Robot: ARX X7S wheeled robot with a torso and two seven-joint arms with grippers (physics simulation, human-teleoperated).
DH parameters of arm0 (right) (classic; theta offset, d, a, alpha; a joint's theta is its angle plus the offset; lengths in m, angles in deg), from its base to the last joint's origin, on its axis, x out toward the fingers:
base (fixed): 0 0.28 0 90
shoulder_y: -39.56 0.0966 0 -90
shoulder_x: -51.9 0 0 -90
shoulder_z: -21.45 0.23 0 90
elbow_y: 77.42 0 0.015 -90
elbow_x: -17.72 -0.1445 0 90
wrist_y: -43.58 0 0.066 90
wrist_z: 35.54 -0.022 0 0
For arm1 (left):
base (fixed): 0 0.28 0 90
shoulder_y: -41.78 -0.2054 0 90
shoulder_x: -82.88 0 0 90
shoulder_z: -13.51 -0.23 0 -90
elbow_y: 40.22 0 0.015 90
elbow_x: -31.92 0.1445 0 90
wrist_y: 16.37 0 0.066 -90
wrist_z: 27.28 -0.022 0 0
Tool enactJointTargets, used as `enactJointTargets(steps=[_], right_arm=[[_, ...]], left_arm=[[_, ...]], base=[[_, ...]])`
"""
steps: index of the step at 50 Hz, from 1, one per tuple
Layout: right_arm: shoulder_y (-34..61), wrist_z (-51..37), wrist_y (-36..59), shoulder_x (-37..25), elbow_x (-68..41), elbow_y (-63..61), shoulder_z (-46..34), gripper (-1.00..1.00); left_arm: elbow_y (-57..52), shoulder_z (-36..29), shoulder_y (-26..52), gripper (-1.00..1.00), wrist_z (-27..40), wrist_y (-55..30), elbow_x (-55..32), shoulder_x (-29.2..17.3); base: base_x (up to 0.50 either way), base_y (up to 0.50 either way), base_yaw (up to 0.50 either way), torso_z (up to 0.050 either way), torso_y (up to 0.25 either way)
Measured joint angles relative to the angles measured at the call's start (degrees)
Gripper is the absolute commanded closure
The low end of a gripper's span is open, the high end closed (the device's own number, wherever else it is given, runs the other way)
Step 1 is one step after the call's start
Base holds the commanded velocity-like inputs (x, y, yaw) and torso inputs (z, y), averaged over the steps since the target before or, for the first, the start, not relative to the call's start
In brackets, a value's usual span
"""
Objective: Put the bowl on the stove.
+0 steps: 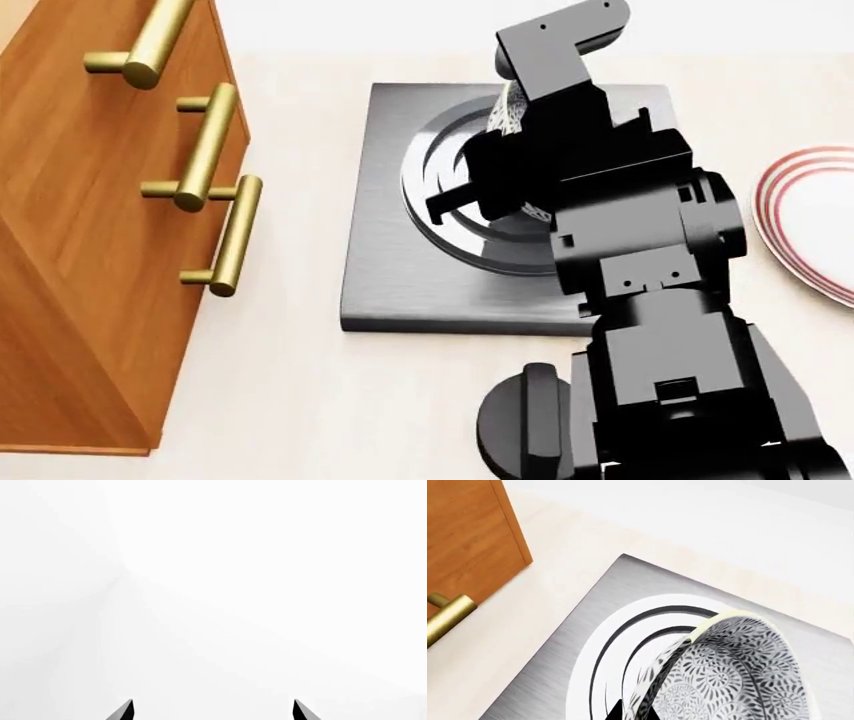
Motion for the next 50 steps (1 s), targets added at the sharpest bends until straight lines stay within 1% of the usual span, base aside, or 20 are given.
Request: enactJointTargets(steps=[1, 31, 42, 50], right_arm=[[0.0, 0.0, 0.0, 0.0, 0.0, 0.0, 0.0, -1.0], [0.33, 0.15, -0.19, 0.07, -0.16, 0.0, 0.17, -1.0], [0.37, 7.63, -1.93, 0.76, -0.12, 0.0, 4.34, -1.0], [0.82, 11.43, -3.77, 1.14, -0.02, -0.01, 6.14, -1.0]], left_arm=[[0.01, -0.01, -0.01, -1.0, -0.01, 0.01, 0.0, 0.0], [0.14, -0.2, -0.02, -1.0, 0.18, 0.14, 0.27, 0.03], [0.2, -0.27, 0.03, -1.0, 0.25, 0.12, 0.25, -0.06], [0.24, -0.38, 0.04, -1.0, 0.25, 0.14, 0.32, -0.07]], base=[[0.0, 0.0, 0.0, 0.0, 0.0], [0.0, 0.0, 0.0, 0.0, 0.0], [0.0, 0.0, 0.0, 0.0, 0.0], [0.0, 0.0, 0.0, 0.0, 0.0]])
